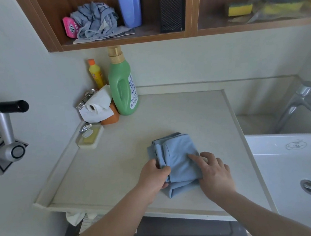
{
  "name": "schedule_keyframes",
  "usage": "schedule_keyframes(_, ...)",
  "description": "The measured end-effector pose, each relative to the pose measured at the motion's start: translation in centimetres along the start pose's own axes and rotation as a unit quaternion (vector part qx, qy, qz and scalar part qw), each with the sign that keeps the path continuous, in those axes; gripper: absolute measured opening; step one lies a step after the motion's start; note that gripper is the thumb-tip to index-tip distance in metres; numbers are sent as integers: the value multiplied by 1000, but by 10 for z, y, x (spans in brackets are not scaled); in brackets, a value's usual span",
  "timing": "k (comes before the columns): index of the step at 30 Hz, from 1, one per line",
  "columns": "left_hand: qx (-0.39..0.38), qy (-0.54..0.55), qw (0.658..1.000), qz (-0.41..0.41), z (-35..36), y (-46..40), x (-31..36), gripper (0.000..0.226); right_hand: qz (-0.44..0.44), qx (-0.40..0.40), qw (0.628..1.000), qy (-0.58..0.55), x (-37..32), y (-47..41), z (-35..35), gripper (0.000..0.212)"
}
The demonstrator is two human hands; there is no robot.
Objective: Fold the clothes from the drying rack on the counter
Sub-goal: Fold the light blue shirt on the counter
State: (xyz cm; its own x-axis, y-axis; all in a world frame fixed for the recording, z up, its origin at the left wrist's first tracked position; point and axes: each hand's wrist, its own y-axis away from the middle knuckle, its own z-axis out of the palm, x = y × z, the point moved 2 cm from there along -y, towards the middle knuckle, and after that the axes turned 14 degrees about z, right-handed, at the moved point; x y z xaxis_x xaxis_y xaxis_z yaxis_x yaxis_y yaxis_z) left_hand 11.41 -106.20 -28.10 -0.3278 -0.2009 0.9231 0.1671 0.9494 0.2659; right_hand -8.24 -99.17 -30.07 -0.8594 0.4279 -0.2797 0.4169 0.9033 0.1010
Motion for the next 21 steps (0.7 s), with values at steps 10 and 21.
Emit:
schedule_keyframes(10, -87, -19, 996, 4, 1, 9, -8, 25, 3, -22, 999, 27, 2, -16, 0, 76)
schedule_keyframes(21, -66, -206, 968, 126, -7, -4, -7, 31, -151, -58, 984, 73, 16, -13, -6, 77)
